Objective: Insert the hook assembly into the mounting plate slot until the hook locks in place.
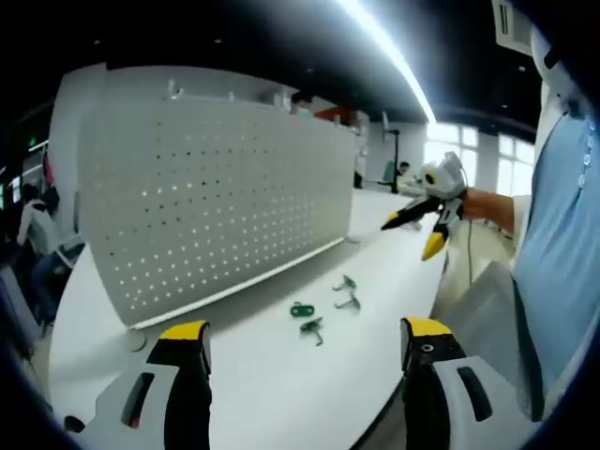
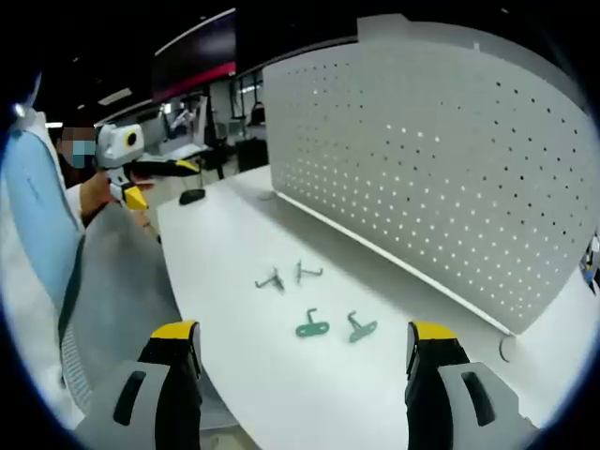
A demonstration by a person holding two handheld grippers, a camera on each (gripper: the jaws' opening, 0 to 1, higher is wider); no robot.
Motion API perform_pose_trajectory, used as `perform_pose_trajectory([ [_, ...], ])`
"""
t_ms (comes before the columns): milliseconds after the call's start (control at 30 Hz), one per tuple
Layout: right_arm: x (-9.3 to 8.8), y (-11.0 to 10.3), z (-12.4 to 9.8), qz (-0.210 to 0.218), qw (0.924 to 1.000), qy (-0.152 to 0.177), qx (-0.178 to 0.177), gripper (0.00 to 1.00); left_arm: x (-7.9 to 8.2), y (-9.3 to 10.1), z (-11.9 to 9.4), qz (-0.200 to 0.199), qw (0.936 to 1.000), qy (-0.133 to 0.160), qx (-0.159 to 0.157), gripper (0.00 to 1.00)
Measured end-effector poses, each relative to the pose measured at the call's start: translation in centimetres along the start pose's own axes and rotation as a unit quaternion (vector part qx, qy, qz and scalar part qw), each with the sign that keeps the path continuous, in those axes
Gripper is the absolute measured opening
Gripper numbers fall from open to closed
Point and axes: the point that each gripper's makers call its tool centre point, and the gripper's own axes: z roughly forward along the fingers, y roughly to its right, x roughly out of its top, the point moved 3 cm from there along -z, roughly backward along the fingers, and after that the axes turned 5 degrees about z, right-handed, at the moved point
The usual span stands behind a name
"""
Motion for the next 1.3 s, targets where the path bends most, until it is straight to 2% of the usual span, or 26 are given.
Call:
perform_pose_trajectory([
  [1300, -1.0, -0.4, -0.1, 0.004, 0.9999, -0.011, 0.002, 0.91, 0.0, 0.4, 0.2, 0.005, 1.0, -0.002, -0.007, 0.84],
])
